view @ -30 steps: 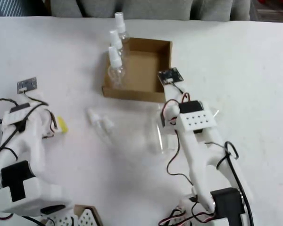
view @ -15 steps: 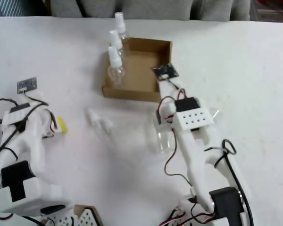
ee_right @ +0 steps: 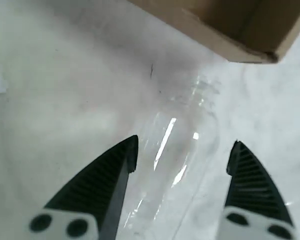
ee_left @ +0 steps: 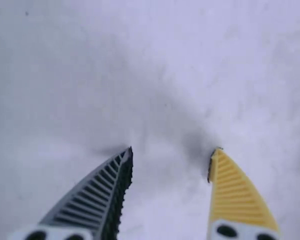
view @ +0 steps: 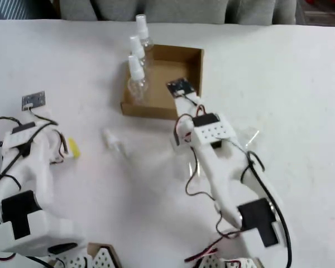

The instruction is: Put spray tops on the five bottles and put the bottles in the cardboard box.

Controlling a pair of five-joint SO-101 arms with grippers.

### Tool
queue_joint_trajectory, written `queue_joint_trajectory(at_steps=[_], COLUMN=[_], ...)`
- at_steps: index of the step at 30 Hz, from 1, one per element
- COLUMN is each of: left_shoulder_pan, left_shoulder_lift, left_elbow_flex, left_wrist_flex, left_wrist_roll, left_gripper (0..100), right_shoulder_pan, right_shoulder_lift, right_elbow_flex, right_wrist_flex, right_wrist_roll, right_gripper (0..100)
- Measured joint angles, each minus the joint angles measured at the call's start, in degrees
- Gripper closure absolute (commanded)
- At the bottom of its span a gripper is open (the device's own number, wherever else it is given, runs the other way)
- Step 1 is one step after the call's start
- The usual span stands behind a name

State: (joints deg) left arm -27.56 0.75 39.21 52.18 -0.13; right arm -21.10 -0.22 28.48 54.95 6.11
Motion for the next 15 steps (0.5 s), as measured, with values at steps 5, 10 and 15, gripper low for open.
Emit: queue_joint_trajectory(at_steps=[5, 10, 15], left_shoulder_pan=[0.09, 0.09, 0.09], left_shoulder_lift=[0.00, 0.00, 0.00], left_elbow_flex=[0.00, 0.00, 0.00], left_wrist_flex=[0.00, 0.00, 0.00], left_wrist_roll=[0.00, -0.35, -0.35], left_gripper=[76, 76, 76], right_shoulder_pan=[0.00, 0.09, 0.09], right_shoulder_lift=[6.42, 10.64, 11.52], right_elbow_flex=[-4.13, -7.74, -10.20], right_wrist_flex=[-0.09, 2.64, 6.33], right_wrist_roll=[0.00, 0.00, 0.00], right_gripper=[74.0, 76.5, 95.7])
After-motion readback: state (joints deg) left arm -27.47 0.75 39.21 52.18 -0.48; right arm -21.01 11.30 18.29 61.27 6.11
